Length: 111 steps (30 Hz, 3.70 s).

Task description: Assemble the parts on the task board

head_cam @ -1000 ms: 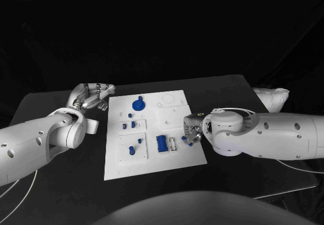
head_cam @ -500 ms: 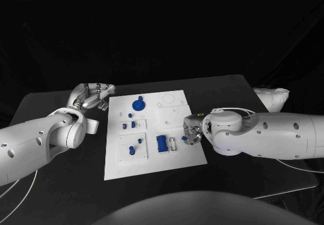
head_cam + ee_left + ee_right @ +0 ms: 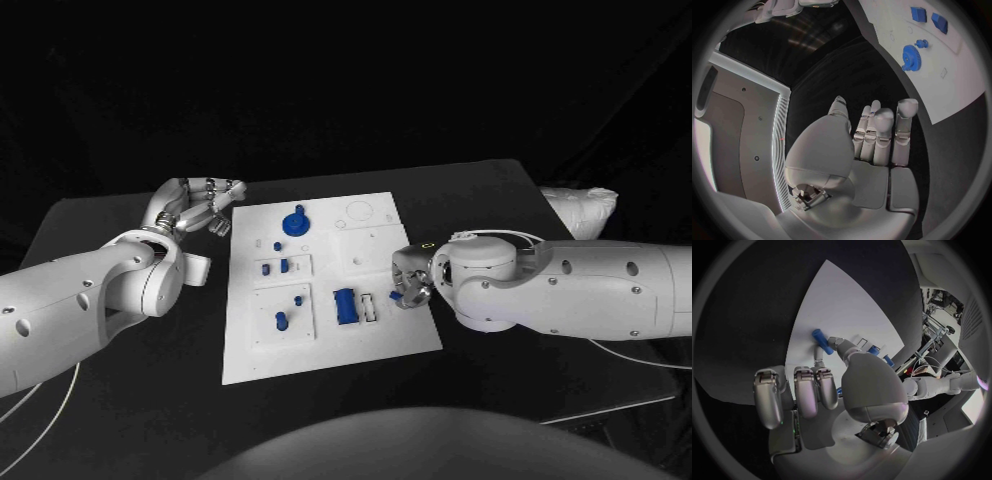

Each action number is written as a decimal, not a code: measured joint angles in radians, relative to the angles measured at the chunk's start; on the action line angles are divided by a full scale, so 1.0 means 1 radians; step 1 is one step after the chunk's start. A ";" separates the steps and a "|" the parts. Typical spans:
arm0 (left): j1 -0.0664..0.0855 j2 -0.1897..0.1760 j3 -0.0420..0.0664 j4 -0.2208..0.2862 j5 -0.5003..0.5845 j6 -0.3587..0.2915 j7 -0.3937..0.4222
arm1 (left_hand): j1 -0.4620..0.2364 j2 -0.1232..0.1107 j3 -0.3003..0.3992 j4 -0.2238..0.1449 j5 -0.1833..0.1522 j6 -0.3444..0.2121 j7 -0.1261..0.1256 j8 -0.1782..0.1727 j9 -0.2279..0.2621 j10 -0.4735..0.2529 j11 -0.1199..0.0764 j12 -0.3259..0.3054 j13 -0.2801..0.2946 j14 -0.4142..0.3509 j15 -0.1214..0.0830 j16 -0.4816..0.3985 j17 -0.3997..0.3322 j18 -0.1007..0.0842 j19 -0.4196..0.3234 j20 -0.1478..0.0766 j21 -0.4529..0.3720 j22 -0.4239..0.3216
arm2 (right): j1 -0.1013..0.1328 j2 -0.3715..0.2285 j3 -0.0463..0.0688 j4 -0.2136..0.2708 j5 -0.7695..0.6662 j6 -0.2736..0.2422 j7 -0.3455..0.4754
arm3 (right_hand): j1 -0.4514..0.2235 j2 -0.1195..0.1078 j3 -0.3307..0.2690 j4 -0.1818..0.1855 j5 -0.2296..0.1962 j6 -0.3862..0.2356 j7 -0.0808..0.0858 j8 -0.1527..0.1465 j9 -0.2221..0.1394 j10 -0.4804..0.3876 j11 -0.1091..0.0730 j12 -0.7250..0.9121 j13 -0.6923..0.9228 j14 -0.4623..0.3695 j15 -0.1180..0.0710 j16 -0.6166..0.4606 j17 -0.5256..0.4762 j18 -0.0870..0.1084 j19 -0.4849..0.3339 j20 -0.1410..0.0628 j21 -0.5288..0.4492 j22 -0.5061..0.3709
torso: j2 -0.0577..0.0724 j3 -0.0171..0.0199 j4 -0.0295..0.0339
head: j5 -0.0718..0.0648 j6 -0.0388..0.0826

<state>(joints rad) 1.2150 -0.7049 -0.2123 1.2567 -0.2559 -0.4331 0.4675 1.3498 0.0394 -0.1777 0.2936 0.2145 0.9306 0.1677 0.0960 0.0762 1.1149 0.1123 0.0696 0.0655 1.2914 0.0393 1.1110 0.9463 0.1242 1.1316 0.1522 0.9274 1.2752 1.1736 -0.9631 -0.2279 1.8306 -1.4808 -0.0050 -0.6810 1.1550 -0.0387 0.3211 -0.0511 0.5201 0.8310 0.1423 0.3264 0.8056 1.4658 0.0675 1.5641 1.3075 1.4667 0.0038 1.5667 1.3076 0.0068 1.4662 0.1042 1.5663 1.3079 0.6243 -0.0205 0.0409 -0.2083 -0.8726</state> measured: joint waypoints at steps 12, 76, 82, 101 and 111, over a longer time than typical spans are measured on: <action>0.000 -0.003 0.000 0.002 0.000 0.000 0.000 | 0.000 0.000 0.000 0.000 0.000 0.000 0.000 0.000 0.000 0.000 0.000 0.000 0.000 0.000 0.000 0.000 0.000 0.000 0.000 0.000 0.000 0.000 | -0.002 -0.023 -0.001 0.022 0.022 -0.055 -0.004 | 0.025 0.015 0.070 -0.037 0.028 0.118 -0.021 -0.050 -0.323 -0.001 -0.013 0.000 0.000 0.000 -0.008 0.000 0.000 0.000 0.000 0.000 0.000 0.000 | 0.000 0.0006 0.0000 | 0.004 0.000; -0.001 0.005 0.000 -0.005 0.000 0.002 -0.001 | 0.004 0.004 -0.004 -0.004 0.000 0.000 0.000 0.000 0.000 0.000 0.000 0.000 0.000 0.000 0.000 0.000 0.000 0.000 0.000 0.000 0.000 0.001 | 0.030 -0.023 -0.003 0.014 0.685 -0.338 0.020 | 0.027 0.006 0.065 -0.033 -0.015 0.164 -0.029 -0.099 -0.351 -0.001 -0.019 0.000 0.000 0.000 -0.015 0.000 0.000 0.000 0.000 -0.008 0.000 0.000 | 0.000 -0.0009 0.0001 | 0.007 0.000; -0.001 0.006 0.000 -0.005 0.000 0.002 -0.001 | 0.004 0.004 -0.004 -0.004 0.000 0.000 0.000 0.000 0.000 0.000 0.000 0.000 0.000 0.000 0.000 0.000 0.000 0.000 0.000 0.000 0.000 0.001 | 0.030 -0.011 -0.003 -0.002 0.760 -0.338 0.026 | 0.027 0.006 0.065 -0.033 -0.019 0.166 -0.031 -0.103 -0.352 -0.001 -0.019 0.000 0.000 0.000 -0.015 0.000 0.000 0.000 0.000 -0.008 0.000 0.000 | 0.000 -0.0010 0.0001 | 0.006 0.000; -0.001 0.006 0.000 -0.005 0.000 0.003 -0.001 | 0.004 0.004 -0.004 -0.004 0.000 0.000 0.000 0.000 0.000 0.000 0.000 0.000 0.000 0.000 0.000 0.000 0.000 0.000 0.000 0.000 0.000 0.000 | 0.029 0.011 -0.003 -0.027 0.840 -0.348 0.039 | 0.027 0.006 0.062 -0.031 -0.025 0.168 -0.033 -0.104 -0.354 -0.001 -0.019 0.000 0.000 0.000 -0.015 0.000 0.000 0.000 0.000 -0.008 0.000 0.000 | 0.000 -0.0010 0.0000 | 0.005 0.000; -0.001 0.006 0.000 -0.005 0.000 0.003 -0.001 | 0.004 0.004 -0.004 -0.004 0.000 0.000 0.000 0.000 0.000 0.000 0.000 0.000 0.000 0.000 0.000 0.000 0.000 0.000 0.000 0.000 0.000 0.000 | 0.029 0.015 -0.003 -0.032 0.874 -0.358 0.044 | 0.024 0.004 0.062 -0.031 -0.027 0.168 -0.034 -0.104 -0.355 -0.001 -0.019 0.000 0.000 0.000 -0.015 0.000 0.000 0.000 0.000 -0.008 0.000 0.000 | 0.000 -0.0012 0.0000 | 0.004 0.000</action>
<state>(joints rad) 1.2141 -0.6991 -0.2126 1.2521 -0.2559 -0.4302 0.4665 1.3539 0.0434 -0.1818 0.2894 0.2145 0.9306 0.1677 0.0960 0.0762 1.1149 0.1123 0.0696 0.0655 1.2914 0.0392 1.1110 0.9463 0.1244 1.1315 0.1522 0.9274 1.2755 1.2031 -0.9481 -0.2312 1.7986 -0.6065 -0.3629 -0.6373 1.1792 -0.0351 0.3829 -0.0816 0.4934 0.9991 0.1087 0.2224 0.4502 1.4651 0.0483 1.5641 1.3074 1.4666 -0.0110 1.5667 1.3077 0.0068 1.4662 0.0966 1.5663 1.3076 0.6242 -0.0218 0.0409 -0.2041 -0.8726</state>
